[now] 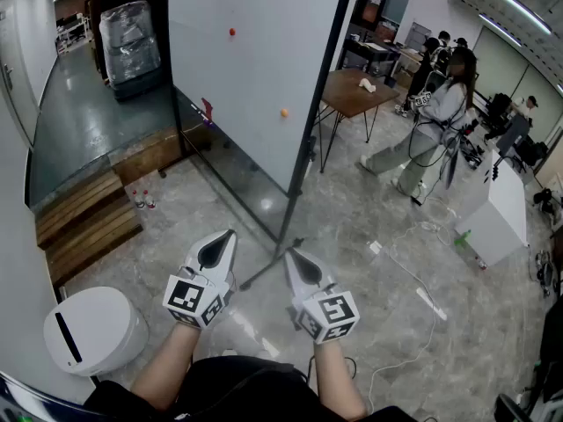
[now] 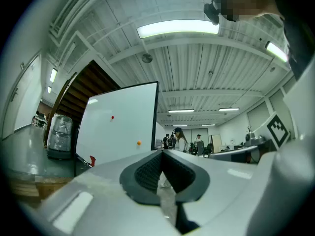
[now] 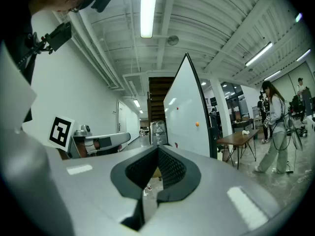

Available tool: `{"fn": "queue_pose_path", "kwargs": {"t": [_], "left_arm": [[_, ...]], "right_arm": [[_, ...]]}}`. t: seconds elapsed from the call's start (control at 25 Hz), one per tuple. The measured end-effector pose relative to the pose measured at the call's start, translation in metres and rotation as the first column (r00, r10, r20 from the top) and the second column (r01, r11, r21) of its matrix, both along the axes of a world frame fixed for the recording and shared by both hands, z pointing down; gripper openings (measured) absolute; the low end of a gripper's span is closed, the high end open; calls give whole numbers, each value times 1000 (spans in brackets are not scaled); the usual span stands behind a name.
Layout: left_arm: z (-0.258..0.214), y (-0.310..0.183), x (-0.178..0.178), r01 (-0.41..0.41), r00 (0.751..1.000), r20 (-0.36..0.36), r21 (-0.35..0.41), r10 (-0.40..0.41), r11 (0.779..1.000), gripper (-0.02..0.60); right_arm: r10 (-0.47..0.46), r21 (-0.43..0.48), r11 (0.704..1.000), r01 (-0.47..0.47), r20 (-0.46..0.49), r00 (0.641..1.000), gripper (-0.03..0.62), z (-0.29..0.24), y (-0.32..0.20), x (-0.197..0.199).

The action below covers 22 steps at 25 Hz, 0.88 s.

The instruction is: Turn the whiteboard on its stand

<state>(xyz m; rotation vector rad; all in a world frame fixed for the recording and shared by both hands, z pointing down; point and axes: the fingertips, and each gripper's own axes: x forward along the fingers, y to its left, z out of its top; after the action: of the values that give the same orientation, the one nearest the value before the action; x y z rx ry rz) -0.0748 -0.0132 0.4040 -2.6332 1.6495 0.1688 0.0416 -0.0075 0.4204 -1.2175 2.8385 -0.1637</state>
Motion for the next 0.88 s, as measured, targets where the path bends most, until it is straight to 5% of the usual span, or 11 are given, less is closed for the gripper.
{"fn": "queue_pose_path", "kwargs": {"t": [0.88], "left_arm": [[5,-7,11,9,1000,11,-12,-9,1000,3]], "right_arm": [[-34,-4,999,35,18,999,9,3,-4,9]]}}
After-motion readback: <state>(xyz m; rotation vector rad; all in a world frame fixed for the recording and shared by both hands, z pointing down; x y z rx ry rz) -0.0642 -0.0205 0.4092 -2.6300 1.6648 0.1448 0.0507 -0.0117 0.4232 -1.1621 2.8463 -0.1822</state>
